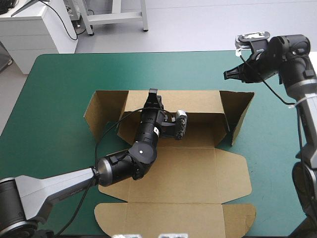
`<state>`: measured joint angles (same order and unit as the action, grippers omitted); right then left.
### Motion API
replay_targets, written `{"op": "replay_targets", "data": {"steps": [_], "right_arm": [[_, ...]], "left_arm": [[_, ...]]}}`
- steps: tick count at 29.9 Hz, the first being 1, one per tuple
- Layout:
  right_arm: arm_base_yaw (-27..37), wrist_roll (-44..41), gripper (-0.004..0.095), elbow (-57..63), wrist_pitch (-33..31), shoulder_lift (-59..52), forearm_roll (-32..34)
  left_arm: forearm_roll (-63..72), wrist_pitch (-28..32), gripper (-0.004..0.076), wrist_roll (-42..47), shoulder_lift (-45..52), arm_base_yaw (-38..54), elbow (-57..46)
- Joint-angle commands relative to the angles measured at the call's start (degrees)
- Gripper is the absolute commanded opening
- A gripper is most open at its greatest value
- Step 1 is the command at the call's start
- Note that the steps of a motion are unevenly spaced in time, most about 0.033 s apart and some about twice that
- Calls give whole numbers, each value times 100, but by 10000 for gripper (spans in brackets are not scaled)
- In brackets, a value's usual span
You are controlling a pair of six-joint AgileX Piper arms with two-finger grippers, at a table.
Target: Fold the box
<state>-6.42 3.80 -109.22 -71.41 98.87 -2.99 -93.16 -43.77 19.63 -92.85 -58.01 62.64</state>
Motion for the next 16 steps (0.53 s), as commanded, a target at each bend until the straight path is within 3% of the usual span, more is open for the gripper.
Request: {"op": "replay_targets", "data": {"steps": [1, 9, 16], "right_arm": [[59, 24, -20, -407, 10, 150, -37], [59, 124, -19, -310, 2, 320, -81], [137, 352, -20, 535, 2, 22, -302]], "left_arm": [[-108, -272, -8, 46, 247, -37, 109], [-108, -272, -8, 46, 247, -37, 109], [-108, -284, -8, 46, 247, -37, 109]]}}
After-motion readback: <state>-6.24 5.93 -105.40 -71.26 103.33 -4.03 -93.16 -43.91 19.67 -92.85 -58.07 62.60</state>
